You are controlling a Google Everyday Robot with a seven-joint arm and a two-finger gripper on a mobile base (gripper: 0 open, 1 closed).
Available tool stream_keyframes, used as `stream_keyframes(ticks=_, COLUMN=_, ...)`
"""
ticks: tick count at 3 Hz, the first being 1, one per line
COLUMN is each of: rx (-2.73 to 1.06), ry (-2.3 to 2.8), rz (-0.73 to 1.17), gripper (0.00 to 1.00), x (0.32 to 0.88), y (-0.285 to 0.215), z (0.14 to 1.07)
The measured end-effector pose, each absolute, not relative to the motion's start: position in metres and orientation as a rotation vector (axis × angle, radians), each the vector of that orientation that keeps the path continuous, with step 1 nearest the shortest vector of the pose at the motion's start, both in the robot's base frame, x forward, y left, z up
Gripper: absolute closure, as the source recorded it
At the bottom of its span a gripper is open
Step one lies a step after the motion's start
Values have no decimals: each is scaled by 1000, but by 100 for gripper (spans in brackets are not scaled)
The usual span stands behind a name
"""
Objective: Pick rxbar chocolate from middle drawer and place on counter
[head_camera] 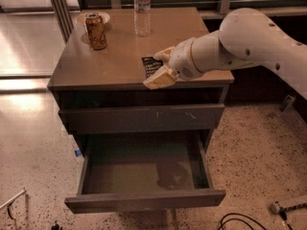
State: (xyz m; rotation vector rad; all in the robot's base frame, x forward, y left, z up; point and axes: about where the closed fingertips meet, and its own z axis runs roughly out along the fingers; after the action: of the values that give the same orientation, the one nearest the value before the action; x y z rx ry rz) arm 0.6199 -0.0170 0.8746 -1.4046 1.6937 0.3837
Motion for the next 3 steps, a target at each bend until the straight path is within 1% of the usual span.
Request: stream_keyframes(ticks=3, rx=-1304, ry=1720, rz=414, gripper=100, x=700, y=-17, z=858)
